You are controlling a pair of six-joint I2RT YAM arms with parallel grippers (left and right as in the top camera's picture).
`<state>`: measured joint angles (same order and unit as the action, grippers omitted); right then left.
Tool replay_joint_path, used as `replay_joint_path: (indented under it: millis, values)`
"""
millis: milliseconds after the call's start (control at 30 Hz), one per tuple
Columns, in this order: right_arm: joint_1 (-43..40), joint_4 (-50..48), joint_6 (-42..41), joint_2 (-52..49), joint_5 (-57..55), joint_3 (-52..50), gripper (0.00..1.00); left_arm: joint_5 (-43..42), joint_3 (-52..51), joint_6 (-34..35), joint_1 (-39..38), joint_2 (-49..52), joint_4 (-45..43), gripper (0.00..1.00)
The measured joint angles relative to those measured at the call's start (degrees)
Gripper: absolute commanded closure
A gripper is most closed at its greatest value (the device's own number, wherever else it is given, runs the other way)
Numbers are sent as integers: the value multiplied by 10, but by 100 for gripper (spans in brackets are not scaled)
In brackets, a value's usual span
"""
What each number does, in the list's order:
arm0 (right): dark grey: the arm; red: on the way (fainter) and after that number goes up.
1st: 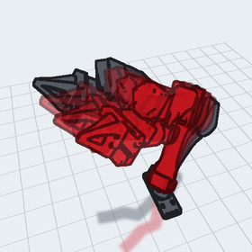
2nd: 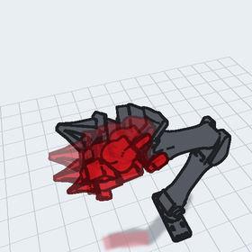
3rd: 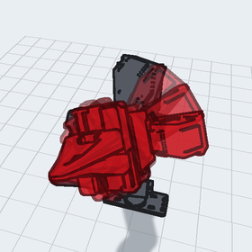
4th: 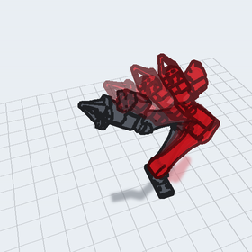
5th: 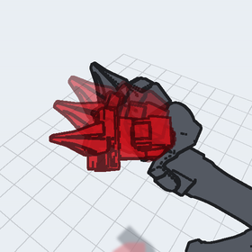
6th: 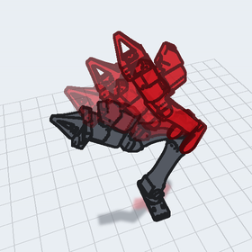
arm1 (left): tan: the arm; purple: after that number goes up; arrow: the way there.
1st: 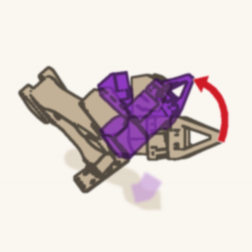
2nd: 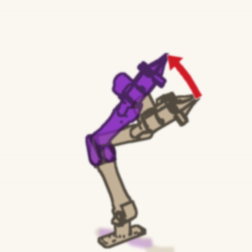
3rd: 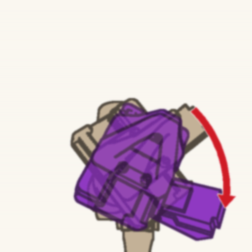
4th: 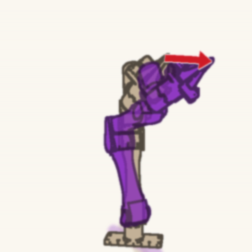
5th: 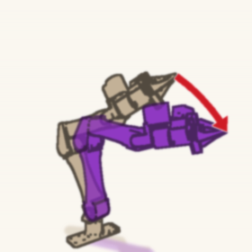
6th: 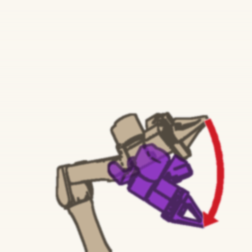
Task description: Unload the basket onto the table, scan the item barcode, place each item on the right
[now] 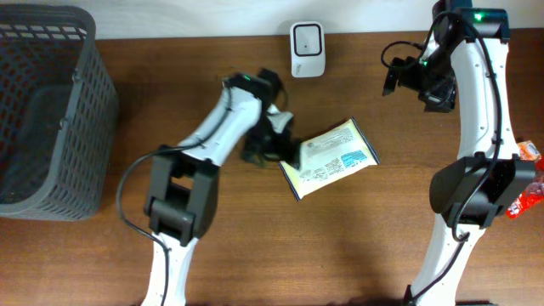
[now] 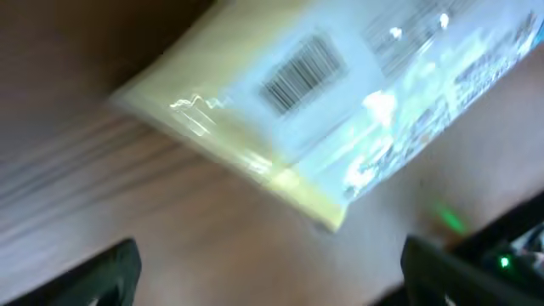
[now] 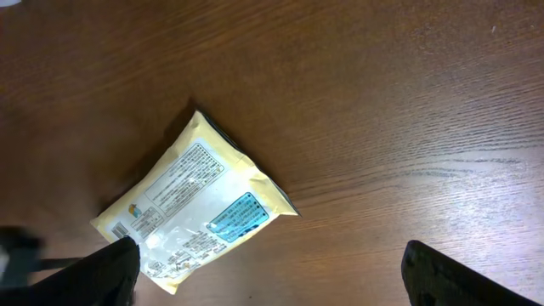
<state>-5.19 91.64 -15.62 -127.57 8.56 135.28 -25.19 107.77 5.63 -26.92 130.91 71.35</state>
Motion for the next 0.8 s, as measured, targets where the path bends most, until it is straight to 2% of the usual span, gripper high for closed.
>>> replay_joint_path:
  millis: [100, 200, 233, 300, 367, 400, 467, 533, 600, 700, 800]
  values:
    - [0, -1, 0, 0, -2, 0, 2, -32, -49, -9, -5, 0, -60, 1]
    - [0, -1, 0, 0, -2, 0, 2, -65, -74, -12, 7, -3, -84, 1]
    - [0, -1, 0, 0, -2, 0, 1, -81, -86, -12, 12, -7, -98, 3]
    - [0, -1, 0, 0, -2, 0, 1, -109, -108, -12, 20, -15, -129, 13]
    - [0, -1, 0, 0, -2, 0, 2, -139, -134, -8, 22, -22, -180, 33]
    - [0, -1, 0, 0, -2, 0, 1, -151, -143, -1, 22, -23, -201, 34]
    - [0, -1, 0, 0, -2, 0, 1, -170, -174, 30, 20, -25, -265, 28]
    - [0, -1, 0, 0, -2, 0, 2, -187, -202, 91, 18, -34, -326, 29]
    - [0, -1, 0, 0, -2, 0, 2, -186, -219, 144, 14, -41, -365, 44]
    - [0, -1, 0, 0, -2, 0, 2, -167, -229, 195, 8, -43, -397, 78]
    - [0, -1, 0, 0, -2, 0, 2, -136, -237, 216, 6, -39, -412, 97]
